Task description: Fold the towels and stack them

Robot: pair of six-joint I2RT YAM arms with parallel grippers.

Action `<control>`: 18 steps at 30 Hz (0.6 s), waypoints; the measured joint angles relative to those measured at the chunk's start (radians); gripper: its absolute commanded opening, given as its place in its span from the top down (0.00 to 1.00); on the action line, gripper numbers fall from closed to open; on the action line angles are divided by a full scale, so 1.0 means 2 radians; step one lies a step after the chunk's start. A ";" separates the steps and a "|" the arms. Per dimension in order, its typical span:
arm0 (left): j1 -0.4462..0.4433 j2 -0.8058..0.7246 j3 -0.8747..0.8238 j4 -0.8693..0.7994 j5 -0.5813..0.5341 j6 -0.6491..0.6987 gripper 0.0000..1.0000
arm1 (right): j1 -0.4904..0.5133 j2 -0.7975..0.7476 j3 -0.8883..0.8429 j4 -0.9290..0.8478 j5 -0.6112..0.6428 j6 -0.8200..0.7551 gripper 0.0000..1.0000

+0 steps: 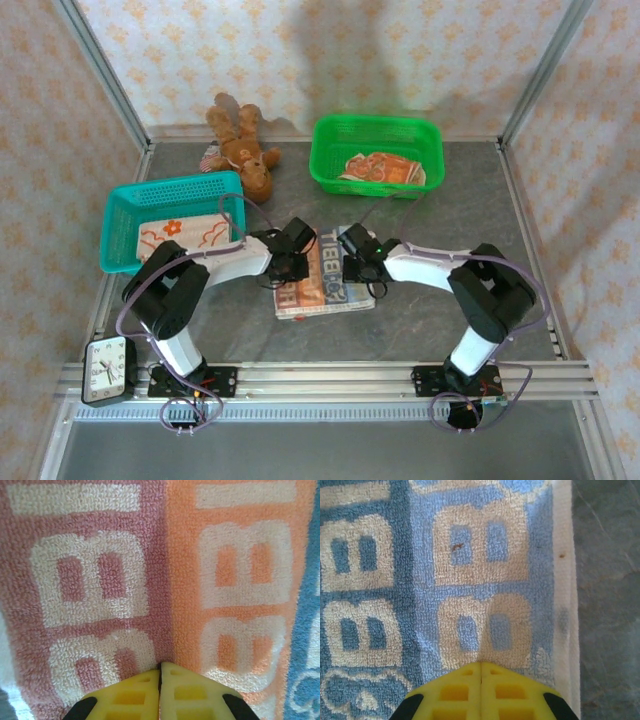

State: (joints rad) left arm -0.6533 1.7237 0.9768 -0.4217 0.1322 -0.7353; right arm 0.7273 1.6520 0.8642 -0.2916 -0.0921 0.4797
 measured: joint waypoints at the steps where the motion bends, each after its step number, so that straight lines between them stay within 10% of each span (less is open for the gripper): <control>1: -0.007 0.000 -0.003 0.007 0.001 -0.001 0.92 | 0.000 -0.011 -0.015 0.008 0.000 0.006 0.98; 10: -0.056 -0.027 -0.034 0.032 0.014 -0.034 0.87 | 0.000 -0.113 -0.106 -0.003 0.000 0.047 0.96; 18: -0.008 -0.036 0.012 -0.031 0.009 -0.006 0.78 | -0.043 -0.133 -0.049 -0.056 0.002 0.029 0.81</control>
State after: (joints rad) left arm -0.6693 1.6512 1.0000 -0.4835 0.1493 -0.7464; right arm 0.6411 1.3869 0.7658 -0.4038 -0.0883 0.5369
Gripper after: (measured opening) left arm 0.192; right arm 0.168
